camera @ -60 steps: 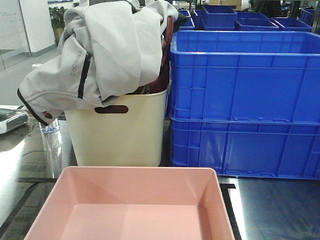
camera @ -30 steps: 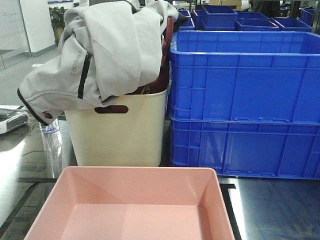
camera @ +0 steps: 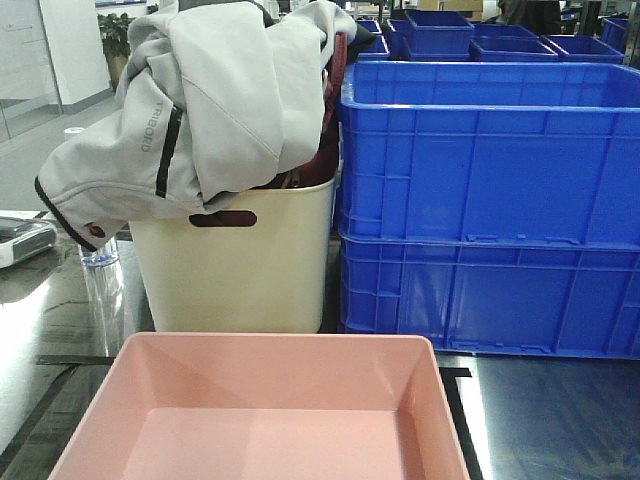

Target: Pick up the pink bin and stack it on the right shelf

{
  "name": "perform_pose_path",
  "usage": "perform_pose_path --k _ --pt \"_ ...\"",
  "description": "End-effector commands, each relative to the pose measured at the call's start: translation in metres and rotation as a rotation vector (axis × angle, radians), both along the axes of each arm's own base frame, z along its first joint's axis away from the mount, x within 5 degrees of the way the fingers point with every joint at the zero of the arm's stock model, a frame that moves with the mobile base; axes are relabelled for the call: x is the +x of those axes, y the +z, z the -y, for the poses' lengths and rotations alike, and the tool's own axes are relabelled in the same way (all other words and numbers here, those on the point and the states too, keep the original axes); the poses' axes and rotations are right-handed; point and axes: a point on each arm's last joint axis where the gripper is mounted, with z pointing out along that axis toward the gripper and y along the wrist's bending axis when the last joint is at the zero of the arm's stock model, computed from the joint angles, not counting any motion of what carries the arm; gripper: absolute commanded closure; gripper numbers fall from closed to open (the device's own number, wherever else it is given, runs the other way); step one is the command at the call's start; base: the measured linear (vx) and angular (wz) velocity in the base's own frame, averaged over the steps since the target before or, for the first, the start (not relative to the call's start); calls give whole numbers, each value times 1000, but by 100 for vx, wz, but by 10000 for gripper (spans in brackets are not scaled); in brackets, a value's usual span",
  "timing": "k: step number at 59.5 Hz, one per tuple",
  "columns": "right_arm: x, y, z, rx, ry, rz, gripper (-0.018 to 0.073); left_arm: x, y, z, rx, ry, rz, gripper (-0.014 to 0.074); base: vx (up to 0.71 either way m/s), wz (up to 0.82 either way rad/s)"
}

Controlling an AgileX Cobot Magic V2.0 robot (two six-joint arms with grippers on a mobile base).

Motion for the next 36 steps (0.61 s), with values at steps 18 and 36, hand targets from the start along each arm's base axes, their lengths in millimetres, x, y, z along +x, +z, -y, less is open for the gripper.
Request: perform_pose_path --k 18,36 --pt "-2 8 0 -9 0 99 568 -1 5 0 -19 0 89 602 0 0" --pt "-2 8 0 -9 0 99 568 -1 5 0 -19 0 89 602 0 0"
